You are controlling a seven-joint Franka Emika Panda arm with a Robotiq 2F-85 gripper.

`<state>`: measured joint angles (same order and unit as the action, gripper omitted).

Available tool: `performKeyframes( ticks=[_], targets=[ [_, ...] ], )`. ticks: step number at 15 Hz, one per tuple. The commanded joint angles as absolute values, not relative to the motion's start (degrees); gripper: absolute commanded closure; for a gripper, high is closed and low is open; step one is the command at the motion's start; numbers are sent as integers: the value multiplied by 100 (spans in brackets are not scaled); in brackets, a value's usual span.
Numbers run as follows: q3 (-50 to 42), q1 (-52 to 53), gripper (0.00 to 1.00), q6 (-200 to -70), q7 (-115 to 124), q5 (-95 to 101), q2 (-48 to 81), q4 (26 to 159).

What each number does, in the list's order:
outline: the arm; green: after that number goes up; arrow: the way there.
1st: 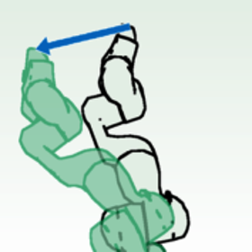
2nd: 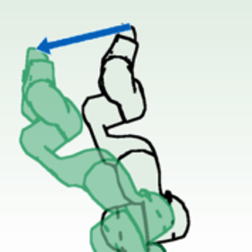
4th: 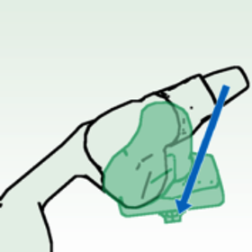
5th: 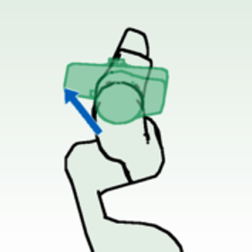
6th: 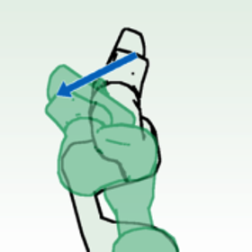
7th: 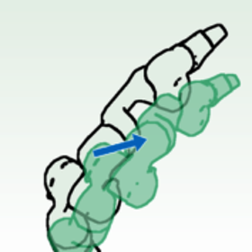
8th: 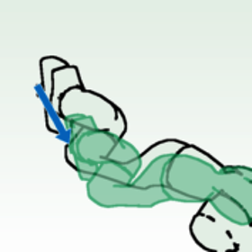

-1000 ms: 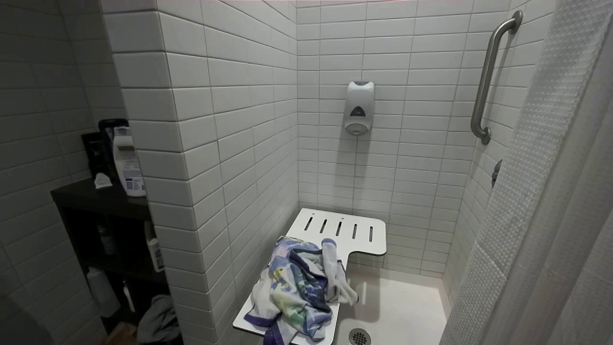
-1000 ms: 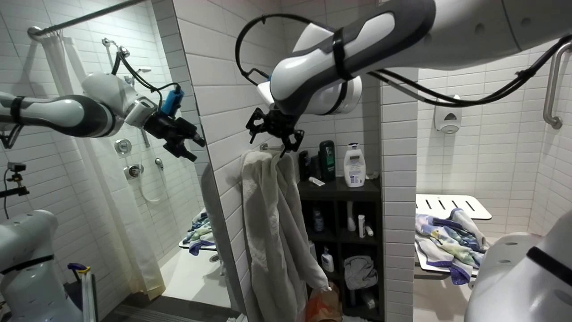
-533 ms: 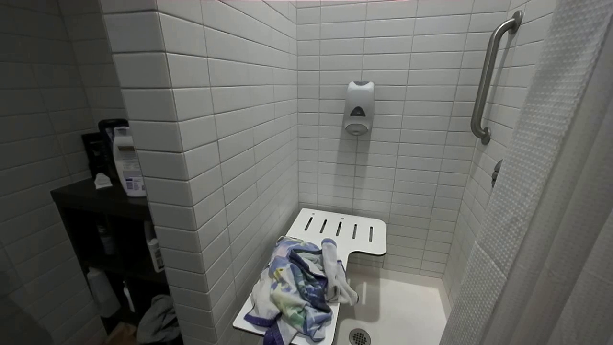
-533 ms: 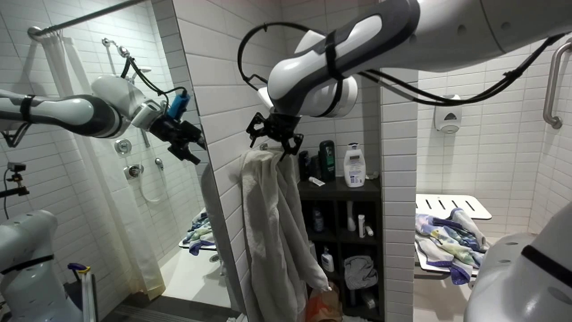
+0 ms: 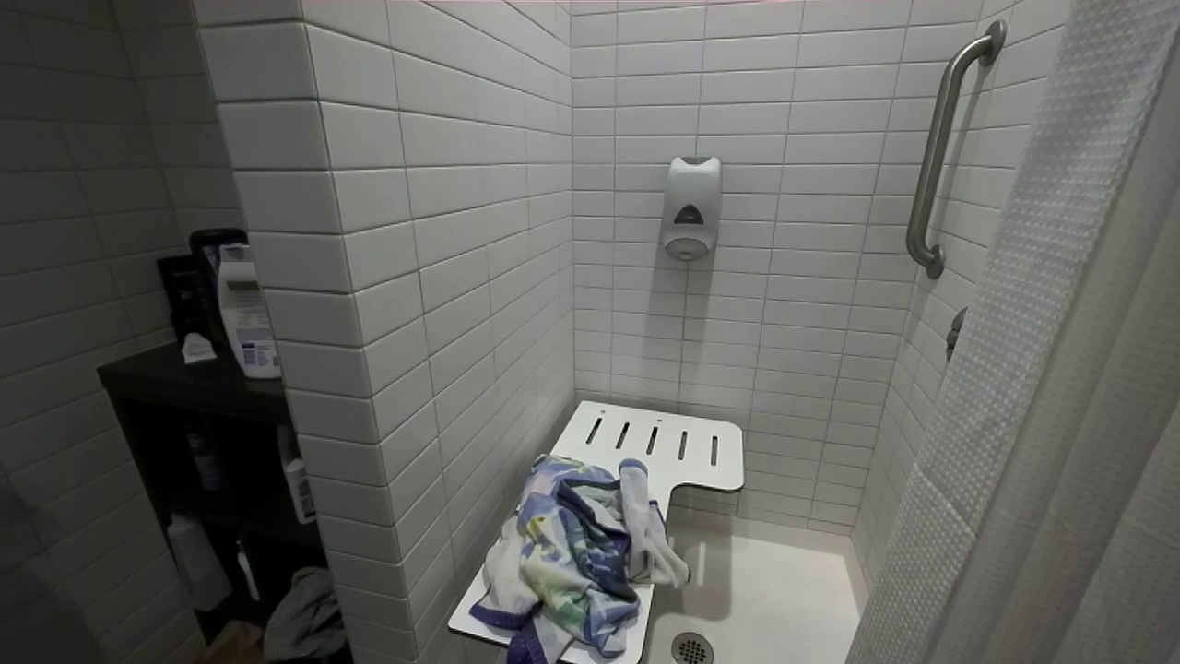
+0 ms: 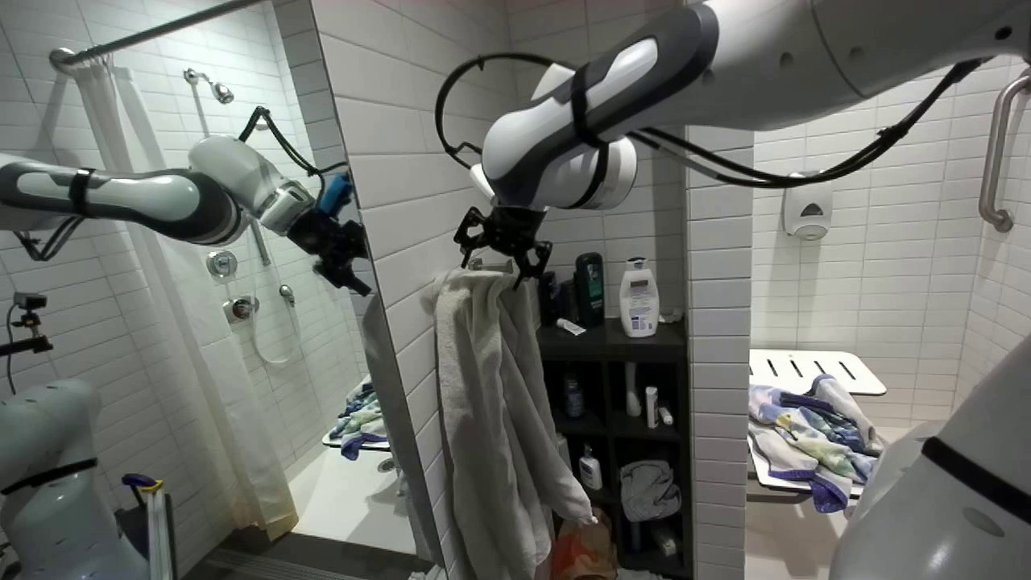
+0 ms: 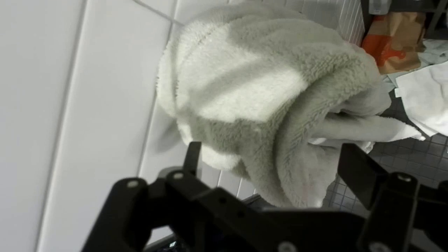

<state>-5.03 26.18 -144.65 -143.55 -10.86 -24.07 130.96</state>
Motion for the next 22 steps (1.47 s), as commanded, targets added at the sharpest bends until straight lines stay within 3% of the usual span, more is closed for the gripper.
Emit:
performKeyframes(
  ticks=[1, 6, 7, 10, 18, 22],
  targets=[
    [-473, 2480, 0, -14235, -14641, -1379, -2090, 12799],
    [-353, 2335, 0, -14057, -14833, -1648, -1848, 12668],
    [-322, 2298, 25, -14028, -14862, -1657, -1822, 12653],
    [-184, 2143, 39, -13883, -14727, -1569, -1779, 12601],
    [-72, 2024, 99, -13610, -14783, -1738, -1860, 12454],
    [-116, 2019, 98, -13393, -14873, -2083, -1930, 12417]
  ],
)
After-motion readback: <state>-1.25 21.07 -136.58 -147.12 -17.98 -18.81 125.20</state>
